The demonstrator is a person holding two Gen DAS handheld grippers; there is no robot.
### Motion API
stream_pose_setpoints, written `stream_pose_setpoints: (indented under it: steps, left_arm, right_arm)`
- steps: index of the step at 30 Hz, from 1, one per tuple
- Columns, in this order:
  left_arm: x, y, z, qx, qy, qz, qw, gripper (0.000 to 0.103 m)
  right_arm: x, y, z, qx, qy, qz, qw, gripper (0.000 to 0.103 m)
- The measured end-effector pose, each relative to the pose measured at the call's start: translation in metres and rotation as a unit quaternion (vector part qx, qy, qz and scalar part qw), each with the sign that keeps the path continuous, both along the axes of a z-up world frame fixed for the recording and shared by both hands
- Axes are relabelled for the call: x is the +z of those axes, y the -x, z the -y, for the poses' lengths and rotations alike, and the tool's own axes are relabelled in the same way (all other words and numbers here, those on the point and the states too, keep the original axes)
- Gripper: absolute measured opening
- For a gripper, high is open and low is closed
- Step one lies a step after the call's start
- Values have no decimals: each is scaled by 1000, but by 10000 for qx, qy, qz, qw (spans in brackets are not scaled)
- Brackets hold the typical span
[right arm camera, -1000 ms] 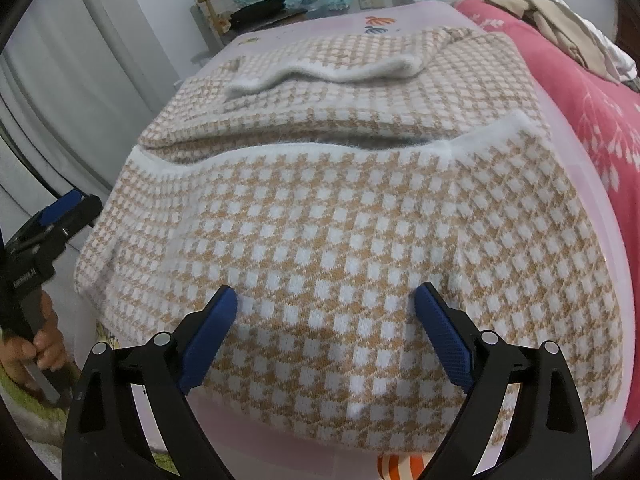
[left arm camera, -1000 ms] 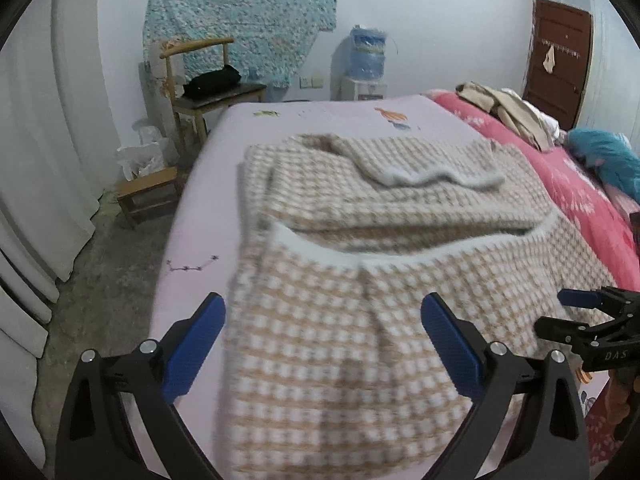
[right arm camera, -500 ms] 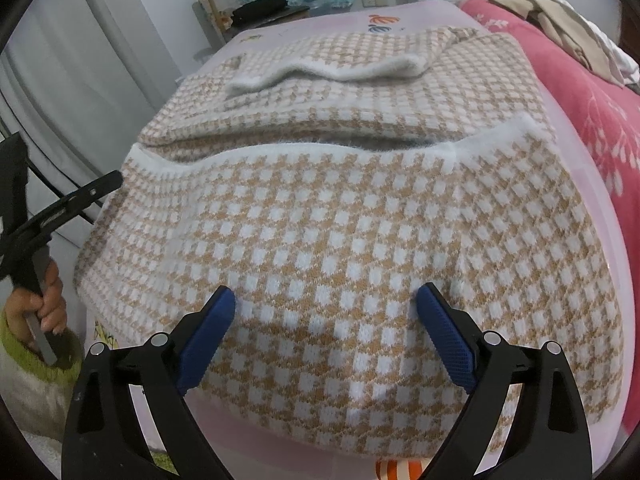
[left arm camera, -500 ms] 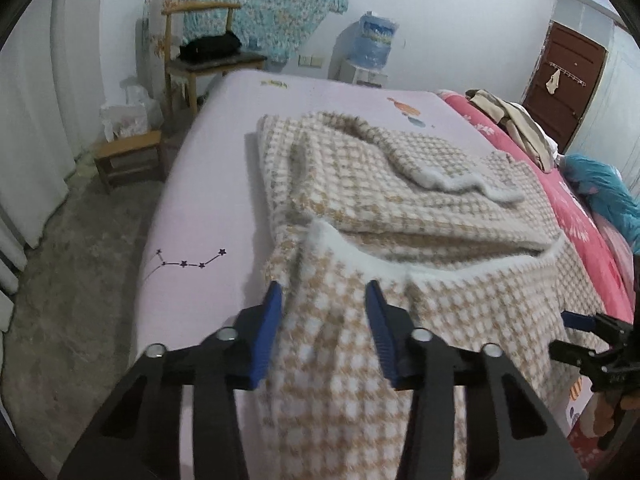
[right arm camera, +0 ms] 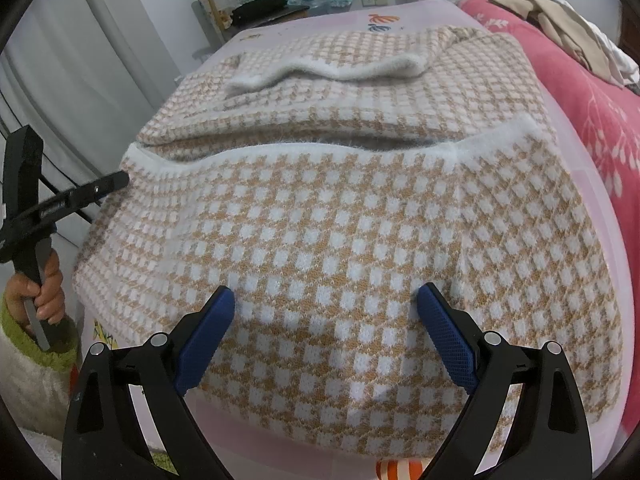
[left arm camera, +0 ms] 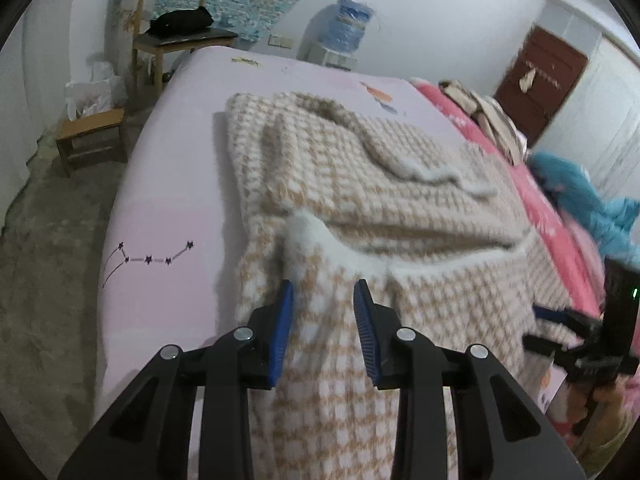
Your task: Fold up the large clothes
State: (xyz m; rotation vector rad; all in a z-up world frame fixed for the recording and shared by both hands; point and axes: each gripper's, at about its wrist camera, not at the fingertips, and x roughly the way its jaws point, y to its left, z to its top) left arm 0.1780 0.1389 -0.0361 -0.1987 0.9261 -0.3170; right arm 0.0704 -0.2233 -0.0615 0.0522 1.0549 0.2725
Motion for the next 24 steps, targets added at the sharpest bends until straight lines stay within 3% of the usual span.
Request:
stream_pose_setpoints:
  steps: [4, 8, 10, 14, 17, 19, 24]
  left_arm:
    - [-10, -1, -1, 141, -325, -312, 9989, 30]
    - [-13, -7, -1, 199, -254, -424, 9986, 31]
    - [-12, -10, -1, 196, -181, -432, 9987, 33]
    - [-15, -15, -8, 175, 327, -379, 9986, 36]
    - [-16, -17, -8, 185, 391, -362, 9984, 36]
    - [-14, -14, -3, 156, 238, -336, 9990, 36]
    - [-12, -8, 16, 32, -583, -259, 9980, 36]
  right_arm:
    - [-1, 0, -1, 11, -2, 0, 10000, 89]
    - [-1, 0, -2, -13, 2, 0, 10000, 89]
    - [0, 0, -3, -22, -2, 5, 10000, 89]
    - [0, 0, -2, -15, -2, 1, 10000, 89]
    - [0, 0, -2, 6, 22, -7, 10000, 89]
    - [-1, 0, -1, 13, 28, -15, 10000, 89]
    - [-1, -1, 0, 3, 2, 4, 10000, 89]
